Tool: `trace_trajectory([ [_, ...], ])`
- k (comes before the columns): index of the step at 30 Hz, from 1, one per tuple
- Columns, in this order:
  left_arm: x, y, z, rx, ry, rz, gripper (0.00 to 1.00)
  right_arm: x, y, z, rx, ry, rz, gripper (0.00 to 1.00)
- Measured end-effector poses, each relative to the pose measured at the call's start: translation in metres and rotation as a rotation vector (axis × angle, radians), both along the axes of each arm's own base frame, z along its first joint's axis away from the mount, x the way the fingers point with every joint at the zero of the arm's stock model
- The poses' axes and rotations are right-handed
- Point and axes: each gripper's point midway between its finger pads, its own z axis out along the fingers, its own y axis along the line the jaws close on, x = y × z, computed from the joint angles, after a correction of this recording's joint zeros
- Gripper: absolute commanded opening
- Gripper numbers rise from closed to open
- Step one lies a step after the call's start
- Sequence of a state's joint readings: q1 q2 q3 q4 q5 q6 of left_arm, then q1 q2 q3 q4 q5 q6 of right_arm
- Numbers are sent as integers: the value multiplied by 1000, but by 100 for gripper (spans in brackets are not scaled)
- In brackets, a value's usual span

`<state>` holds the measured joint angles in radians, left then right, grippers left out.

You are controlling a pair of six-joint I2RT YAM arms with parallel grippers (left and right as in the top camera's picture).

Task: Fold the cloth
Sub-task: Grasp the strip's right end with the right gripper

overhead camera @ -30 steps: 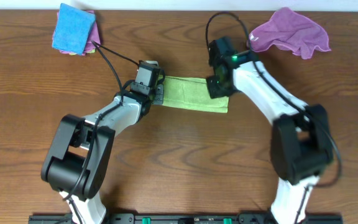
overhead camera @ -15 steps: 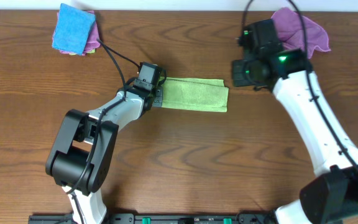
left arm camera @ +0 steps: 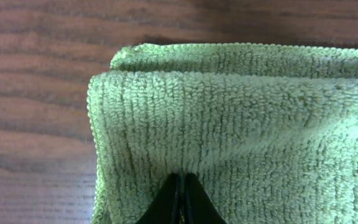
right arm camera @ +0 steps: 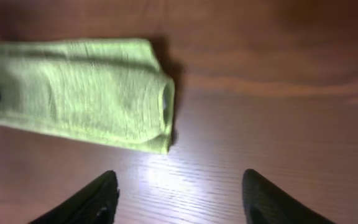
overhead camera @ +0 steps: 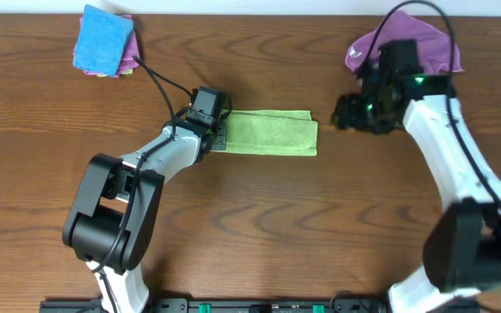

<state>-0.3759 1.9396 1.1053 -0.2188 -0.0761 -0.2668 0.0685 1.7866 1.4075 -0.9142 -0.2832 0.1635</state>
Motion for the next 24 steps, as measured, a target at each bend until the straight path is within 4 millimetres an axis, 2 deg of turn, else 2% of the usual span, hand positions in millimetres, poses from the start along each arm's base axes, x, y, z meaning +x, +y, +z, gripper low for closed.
trace_trajectory([
  [3,-3,1,0,-6,14,19,6,-13,5,-34,88,93,10,75],
  [6,-5,1,0,-7,26,24,6,-17,11,-50,156,120,20,79],
  [12,-6,1,0,-9,27,27,6,-8,21,-63,222,80,51,86],
  [18,-6,1,0,-12,28,34,6,3,29,-88,271,81,59,87],
  [24,-6,1,0,-15,27,37,6,16,41,-87,352,40,67,87],
])
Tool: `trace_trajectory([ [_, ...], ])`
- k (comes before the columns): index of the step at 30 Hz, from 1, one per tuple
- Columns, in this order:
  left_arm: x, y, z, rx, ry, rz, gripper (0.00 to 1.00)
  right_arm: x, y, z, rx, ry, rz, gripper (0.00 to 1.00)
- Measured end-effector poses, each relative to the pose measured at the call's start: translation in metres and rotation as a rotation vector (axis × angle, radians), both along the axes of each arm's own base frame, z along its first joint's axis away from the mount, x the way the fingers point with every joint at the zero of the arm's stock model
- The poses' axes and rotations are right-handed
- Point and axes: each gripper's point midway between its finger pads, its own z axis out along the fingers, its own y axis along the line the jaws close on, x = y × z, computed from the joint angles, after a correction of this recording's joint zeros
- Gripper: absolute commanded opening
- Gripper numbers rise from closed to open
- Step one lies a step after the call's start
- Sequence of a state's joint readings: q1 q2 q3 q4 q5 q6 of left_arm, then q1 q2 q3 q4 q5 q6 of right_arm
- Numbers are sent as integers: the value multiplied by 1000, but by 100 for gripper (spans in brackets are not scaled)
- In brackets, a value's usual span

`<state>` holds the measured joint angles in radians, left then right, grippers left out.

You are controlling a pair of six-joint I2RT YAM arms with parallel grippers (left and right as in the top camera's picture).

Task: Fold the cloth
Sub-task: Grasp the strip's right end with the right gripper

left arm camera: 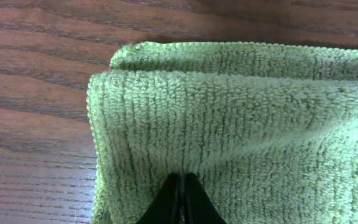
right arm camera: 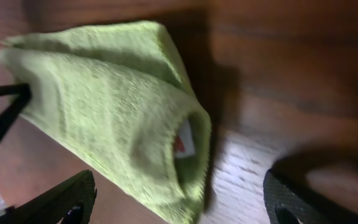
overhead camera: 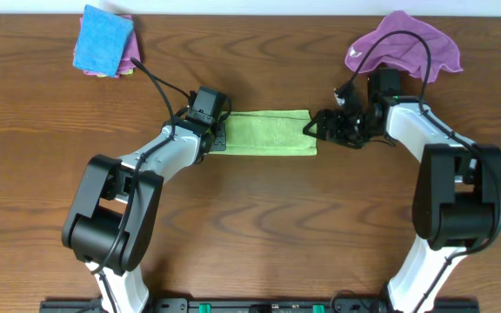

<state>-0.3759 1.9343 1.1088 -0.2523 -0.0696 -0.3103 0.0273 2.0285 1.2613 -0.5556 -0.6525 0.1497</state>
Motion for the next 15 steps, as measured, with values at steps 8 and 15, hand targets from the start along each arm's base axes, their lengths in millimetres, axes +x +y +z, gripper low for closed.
trace_trajectory([
  [8,1,0,0,-2,-4,0,6,-1,45,1,122,-4,87,83],
  [15,1,0,0,-2,-4,0,6,-1,59,-2,109,2,88,70],
])
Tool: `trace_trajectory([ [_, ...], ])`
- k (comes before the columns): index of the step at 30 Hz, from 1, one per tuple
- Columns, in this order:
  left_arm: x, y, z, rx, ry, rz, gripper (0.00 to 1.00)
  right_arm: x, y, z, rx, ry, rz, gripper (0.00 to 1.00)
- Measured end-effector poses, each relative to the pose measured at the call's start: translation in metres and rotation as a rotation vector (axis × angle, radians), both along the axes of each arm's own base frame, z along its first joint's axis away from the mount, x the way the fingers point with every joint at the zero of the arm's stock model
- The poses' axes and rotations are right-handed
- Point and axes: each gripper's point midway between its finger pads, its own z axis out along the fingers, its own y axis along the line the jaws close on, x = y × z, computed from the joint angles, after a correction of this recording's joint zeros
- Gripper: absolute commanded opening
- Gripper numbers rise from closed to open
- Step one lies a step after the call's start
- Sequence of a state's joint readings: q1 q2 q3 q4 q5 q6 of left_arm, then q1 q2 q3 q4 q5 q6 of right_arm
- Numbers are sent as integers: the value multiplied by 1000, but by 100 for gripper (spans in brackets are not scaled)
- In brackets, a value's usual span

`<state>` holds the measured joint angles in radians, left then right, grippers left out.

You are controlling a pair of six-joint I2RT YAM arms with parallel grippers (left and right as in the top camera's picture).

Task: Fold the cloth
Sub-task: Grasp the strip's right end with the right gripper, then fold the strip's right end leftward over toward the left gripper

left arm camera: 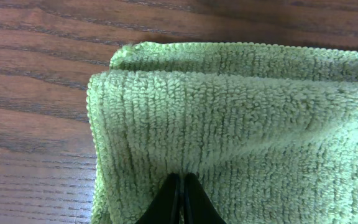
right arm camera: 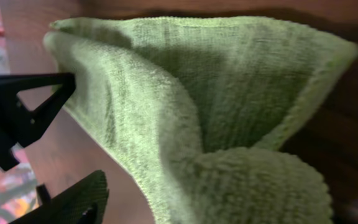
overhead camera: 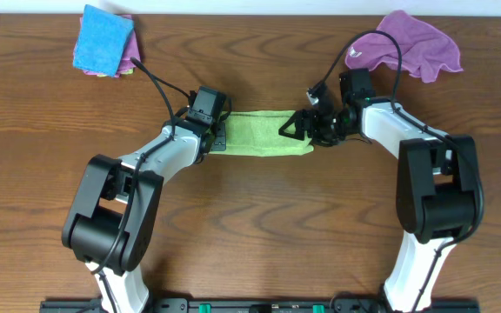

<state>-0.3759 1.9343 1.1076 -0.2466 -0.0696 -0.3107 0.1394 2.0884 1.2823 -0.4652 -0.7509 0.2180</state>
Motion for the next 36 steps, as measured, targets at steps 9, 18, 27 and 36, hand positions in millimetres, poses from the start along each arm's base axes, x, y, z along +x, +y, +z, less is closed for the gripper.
trace_trajectory([
  [9,0,0,0,0,0,0,6,6,-22,-20,-73,64,-102,1],
  [18,0,0,0,-28,2,57,6,9,-21,-7,-138,152,-108,1],
  [27,2,-1,1,-78,1,120,6,30,5,42,-287,53,-38,2],
  [36,6,-12,2,-163,-14,145,6,8,69,49,-366,-40,118,1],
])
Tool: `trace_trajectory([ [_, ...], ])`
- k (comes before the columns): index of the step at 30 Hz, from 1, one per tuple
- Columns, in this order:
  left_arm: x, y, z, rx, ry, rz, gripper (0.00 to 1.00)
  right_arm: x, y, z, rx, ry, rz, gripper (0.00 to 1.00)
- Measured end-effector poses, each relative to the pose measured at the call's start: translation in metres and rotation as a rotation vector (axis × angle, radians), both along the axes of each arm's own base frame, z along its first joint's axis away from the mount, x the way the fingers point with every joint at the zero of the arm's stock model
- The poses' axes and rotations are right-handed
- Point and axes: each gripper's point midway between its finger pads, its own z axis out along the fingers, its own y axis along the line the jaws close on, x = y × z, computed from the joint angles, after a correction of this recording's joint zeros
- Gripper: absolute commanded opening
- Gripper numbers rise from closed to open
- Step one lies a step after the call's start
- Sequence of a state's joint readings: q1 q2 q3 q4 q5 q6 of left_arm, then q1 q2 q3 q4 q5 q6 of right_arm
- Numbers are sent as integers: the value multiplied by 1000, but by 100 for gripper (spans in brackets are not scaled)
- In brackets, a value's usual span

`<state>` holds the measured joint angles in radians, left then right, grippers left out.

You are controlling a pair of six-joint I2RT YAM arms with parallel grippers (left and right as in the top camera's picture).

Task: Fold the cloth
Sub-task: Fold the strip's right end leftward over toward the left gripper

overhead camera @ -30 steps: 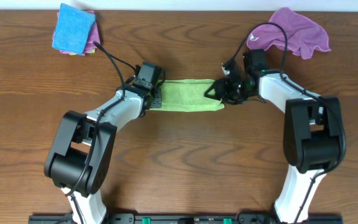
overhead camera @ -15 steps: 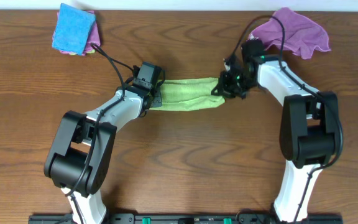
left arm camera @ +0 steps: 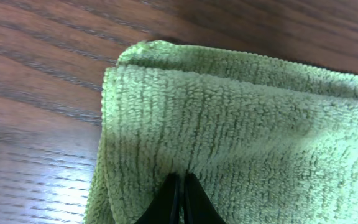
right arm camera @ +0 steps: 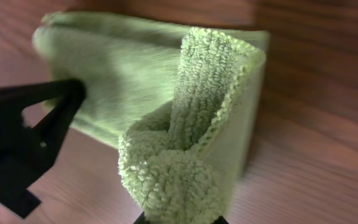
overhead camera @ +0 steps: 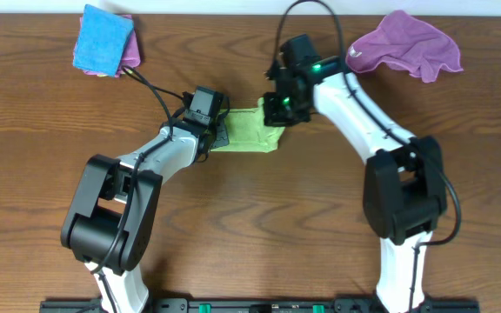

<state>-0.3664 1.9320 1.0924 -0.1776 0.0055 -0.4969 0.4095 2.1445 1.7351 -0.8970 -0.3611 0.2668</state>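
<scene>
The green cloth (overhead camera: pixel 249 132) lies folded on the wooden table, shortened to a small pad. My left gripper (overhead camera: pixel 218 136) is shut on its left end; in the left wrist view the black fingertips (left arm camera: pixel 180 198) pinch the green cloth (left arm camera: pixel 241 124). My right gripper (overhead camera: pixel 277 109) is shut on the cloth's right end, lifted and carried over toward the left end. In the right wrist view a bunched green cloth (right arm camera: pixel 173 174) sits in the jaws, the rest curling down to the table; the left gripper's black finger (right arm camera: pixel 30 124) shows at left.
A blue cloth on a pink one (overhead camera: pixel 103 42) lies at the back left corner. A crumpled purple cloth (overhead camera: pixel 407 43) lies at the back right. Cables run from both wrists over the table.
My right gripper, then at the cloth's right end, has shut on it and now holds it up near the cloth's left half. The strip is about half as long. The left gripper stays shut.
My right gripper was open, well right of the long green strip, while the left held the left end. It then stood open around the right end, then deeper over it. Now it grips that end, doubled back over the cloth.
</scene>
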Motion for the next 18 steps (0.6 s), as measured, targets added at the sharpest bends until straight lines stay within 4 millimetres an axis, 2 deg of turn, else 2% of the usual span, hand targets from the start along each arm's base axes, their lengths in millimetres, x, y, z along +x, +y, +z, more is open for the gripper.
trace_trajectory([
  [4,1,-8,0,-50,-1,1,6,-11,20,-1,-24,-21,51,1],
  [7,1,-11,0,-74,4,8,6,-13,28,-1,-34,-40,69,1],
  [18,-18,-50,0,-140,42,-72,6,-5,16,-3,-71,-56,41,1],
])
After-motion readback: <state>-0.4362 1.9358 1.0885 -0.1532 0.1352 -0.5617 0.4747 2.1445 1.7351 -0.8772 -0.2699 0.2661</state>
